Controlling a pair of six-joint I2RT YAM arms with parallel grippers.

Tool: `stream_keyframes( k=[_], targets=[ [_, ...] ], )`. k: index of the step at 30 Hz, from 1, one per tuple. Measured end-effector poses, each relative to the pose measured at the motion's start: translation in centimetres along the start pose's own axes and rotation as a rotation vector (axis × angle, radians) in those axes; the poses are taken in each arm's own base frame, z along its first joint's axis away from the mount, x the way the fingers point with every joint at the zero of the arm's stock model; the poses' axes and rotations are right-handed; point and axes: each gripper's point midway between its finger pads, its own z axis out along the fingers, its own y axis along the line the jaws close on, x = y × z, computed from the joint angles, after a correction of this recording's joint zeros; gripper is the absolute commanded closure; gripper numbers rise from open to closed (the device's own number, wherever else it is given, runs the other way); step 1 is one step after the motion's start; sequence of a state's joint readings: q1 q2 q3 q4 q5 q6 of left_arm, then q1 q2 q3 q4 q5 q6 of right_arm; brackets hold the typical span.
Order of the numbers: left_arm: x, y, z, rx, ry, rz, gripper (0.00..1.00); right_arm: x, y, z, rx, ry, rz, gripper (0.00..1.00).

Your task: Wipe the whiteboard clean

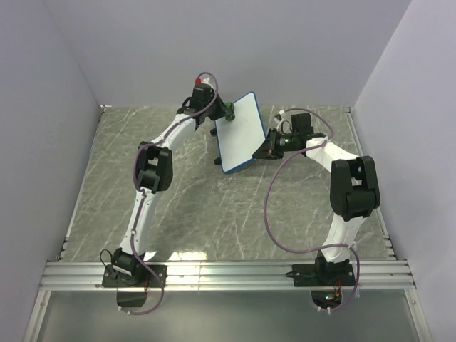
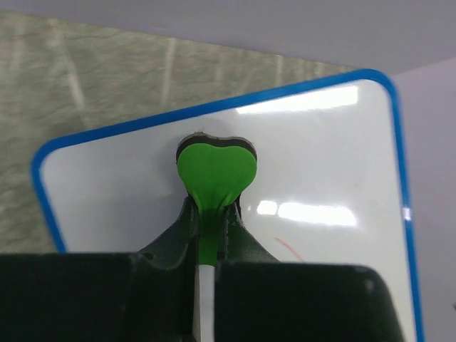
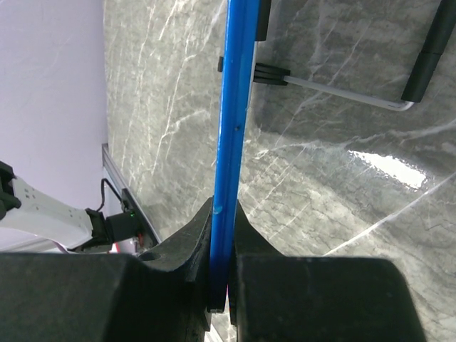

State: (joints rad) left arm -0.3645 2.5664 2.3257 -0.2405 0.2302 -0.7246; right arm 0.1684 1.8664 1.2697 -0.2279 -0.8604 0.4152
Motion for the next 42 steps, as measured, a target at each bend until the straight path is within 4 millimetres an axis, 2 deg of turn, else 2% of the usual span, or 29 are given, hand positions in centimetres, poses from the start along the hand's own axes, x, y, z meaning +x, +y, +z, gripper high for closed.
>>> stream_keyframes(
  k=[6,10,15,18,21,25,32,35,38,42],
  targets=[
    [0.8,-4.9,-0.2,0.135,0.004,0.039,1.00,0.1,0.1,0.1,0.000,0.002,0.012,1.00],
    [2.2,-8.3,-0.9,0.196,0.018,0.066,1.00,0.1,0.1,0.1,0.000,0.002,0.017,1.00],
    [4.3,-11.2,-2.2,0.218,0.044,0.093,1.00,0.1,0.1,0.1,0.001,0.002,0.025,1.00],
    [5.0,-11.8,-2.9,0.198,0.043,0.097,1.00,0.1,0.1,0.2,0.001,0.001,0.027,1.00],
    [5.0,-11.3,-3.1,0.168,0.032,0.090,1.00,0.2,0.1,0.2,-0.004,-0.001,0.026,1.00],
    [3.9,-8.9,-2.9,0.118,0.029,0.043,1.00,0.4,0.0,0.2,-0.008,-0.008,0.019,1.00],
    [0.8,-0.3,-0.3,-0.020,0.001,-0.043,1.00,1.3,0.0,0.1,-0.005,0.005,0.013,1.00],
    [0.0,2.1,0.0,-0.051,-0.007,-0.068,1.00,1.3,0.0,0.1,-0.003,0.008,0.014,1.00],
    [-0.2,2.1,0.0,-0.044,-0.010,-0.076,1.00,1.4,0.0,0.1,-0.002,0.012,0.011,1.00],
    [0.3,0.5,0.3,-0.005,-0.012,-0.074,1.00,1.3,0.3,0.0,0.001,0.017,0.018,1.00]
  ],
)
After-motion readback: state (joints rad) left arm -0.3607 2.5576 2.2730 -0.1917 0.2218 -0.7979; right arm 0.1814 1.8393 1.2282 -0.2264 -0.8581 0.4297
